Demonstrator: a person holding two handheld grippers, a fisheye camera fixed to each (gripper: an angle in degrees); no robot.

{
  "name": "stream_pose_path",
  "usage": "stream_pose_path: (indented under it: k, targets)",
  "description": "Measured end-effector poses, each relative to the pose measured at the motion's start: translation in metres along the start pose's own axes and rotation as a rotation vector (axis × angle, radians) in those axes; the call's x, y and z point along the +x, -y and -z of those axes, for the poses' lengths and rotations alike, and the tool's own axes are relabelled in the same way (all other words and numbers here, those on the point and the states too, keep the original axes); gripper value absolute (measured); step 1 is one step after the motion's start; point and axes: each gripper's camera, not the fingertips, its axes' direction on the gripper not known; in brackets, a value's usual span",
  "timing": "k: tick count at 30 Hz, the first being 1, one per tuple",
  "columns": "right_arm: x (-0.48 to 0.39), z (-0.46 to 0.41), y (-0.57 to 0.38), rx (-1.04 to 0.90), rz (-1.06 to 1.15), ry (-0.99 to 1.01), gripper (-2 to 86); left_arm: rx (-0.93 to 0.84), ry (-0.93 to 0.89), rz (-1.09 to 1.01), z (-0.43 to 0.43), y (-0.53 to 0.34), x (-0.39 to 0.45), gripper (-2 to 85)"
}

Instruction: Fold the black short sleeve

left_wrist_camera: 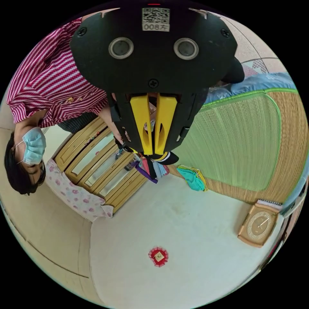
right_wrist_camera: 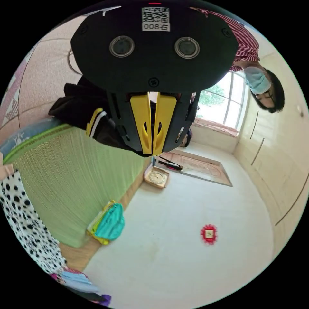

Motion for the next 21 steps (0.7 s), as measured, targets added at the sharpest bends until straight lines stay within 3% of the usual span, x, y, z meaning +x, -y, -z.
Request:
stream_pose_path:
  k: [3, 12, 21]
  targets:
    - [-0.052, 0.026, -0.002, 0.065, 0.130, 0.053, -0.1, 0.018, 0.017, -0.098, -0.010, 0.026, 0.043, 0.8]
    - [-0.185, 0.109, -0.039, 0.236, 0.487, 0.206, 0.0, 0.307, -0.017, -0.313, 0.028, 0.089, 0.172, 0.8]
    - [-0.266, 0.150, -0.120, 0.295, 0.791, 0.358, 0.0, 0.542, 0.142, -0.616, 0.100, 0.093, 0.347, 0.7]
